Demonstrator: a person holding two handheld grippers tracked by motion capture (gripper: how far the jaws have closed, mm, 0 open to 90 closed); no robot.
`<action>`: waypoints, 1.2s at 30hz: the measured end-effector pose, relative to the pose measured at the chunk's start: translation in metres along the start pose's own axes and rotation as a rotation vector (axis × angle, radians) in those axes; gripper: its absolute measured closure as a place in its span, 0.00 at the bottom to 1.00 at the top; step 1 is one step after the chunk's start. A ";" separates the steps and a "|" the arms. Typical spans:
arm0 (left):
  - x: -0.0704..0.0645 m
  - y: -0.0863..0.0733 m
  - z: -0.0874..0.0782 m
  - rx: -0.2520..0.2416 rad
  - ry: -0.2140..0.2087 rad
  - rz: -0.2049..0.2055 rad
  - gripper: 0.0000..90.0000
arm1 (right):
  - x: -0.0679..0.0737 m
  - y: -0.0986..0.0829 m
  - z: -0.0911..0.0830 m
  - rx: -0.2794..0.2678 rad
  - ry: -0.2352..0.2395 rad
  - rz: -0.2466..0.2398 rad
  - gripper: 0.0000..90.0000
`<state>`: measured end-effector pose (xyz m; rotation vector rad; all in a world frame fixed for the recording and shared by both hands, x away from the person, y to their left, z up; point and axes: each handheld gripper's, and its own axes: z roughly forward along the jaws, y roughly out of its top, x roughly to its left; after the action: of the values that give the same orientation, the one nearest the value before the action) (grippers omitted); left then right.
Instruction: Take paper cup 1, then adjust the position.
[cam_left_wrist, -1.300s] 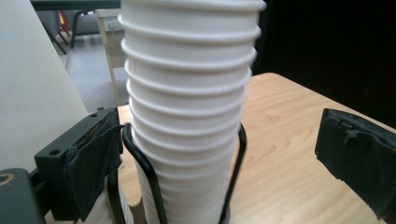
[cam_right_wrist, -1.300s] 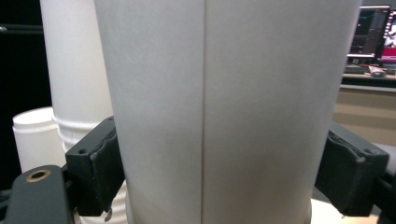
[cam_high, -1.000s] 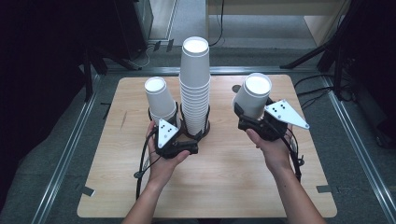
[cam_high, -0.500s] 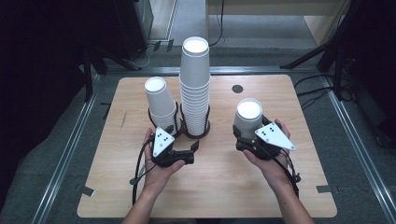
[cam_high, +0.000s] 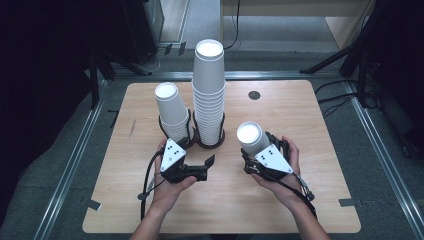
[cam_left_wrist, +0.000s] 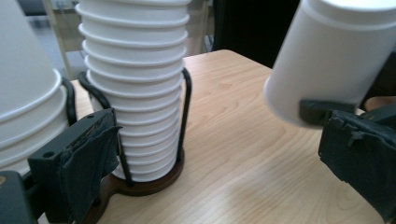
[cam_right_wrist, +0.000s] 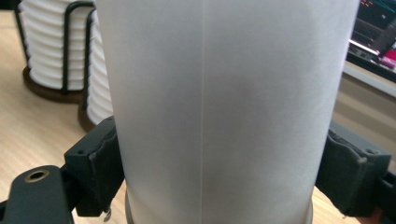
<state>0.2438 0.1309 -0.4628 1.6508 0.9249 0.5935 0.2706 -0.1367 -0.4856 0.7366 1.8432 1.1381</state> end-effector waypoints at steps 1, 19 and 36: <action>0.000 0.000 0.000 0.000 0.000 0.000 0.00 | 0.002 0.000 0.000 0.001 0.002 -0.014 0.15; -0.015 0.005 0.003 0.027 -0.130 0.027 0.00 | 0.020 -0.005 0.001 -0.022 0.011 -0.228 0.15; -0.027 0.004 0.009 0.058 -0.189 0.054 0.00 | 0.031 -0.006 -0.002 -0.056 0.010 -0.347 0.15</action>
<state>0.2365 0.1036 -0.4596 1.7553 0.7685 0.4416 0.2536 -0.1151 -0.5006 0.3599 1.8508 0.9626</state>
